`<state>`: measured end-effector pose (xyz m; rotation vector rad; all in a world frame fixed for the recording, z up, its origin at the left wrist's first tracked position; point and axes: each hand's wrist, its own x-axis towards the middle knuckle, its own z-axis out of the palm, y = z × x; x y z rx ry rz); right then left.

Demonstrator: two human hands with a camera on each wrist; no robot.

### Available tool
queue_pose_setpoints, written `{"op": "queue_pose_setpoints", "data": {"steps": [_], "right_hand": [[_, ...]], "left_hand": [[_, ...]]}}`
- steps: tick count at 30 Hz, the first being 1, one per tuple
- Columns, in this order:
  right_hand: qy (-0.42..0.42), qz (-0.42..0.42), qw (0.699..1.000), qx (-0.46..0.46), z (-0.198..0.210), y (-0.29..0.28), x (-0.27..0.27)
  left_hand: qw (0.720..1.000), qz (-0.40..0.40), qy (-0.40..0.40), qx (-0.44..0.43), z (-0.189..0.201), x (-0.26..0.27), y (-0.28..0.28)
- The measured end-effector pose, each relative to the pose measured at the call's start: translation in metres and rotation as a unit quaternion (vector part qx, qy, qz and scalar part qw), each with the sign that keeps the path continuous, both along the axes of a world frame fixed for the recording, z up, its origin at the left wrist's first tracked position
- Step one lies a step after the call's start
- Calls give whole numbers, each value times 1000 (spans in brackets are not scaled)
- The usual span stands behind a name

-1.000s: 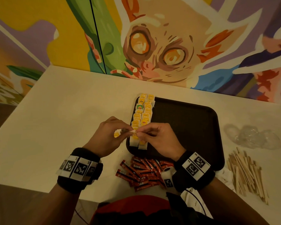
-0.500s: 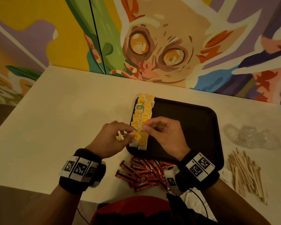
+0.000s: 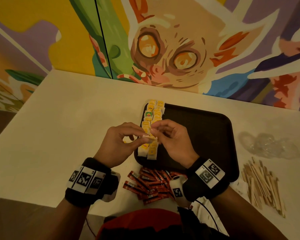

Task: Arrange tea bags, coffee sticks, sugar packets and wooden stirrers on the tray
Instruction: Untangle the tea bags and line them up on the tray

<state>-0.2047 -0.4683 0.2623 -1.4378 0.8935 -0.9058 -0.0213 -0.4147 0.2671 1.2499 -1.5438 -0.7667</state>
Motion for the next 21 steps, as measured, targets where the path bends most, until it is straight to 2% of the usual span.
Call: {"op": "queue_pose_setpoints", "data": {"steps": [4, 7, 14, 21], "right_hand": [[14, 35, 999, -7, -3, 3, 7], [19, 31, 999, -11, -4, 6, 11], [44, 49, 996, 55, -6, 9, 11], [112, 9, 993, 35, -33, 5, 18]], "left_hand": [[998, 39, 52, -21, 2, -2, 0], [995, 70, 68, -18, -2, -2, -1], [983, 162, 84, 22, -11, -9, -3], [977, 166, 86, 99, -34, -5, 2]]}}
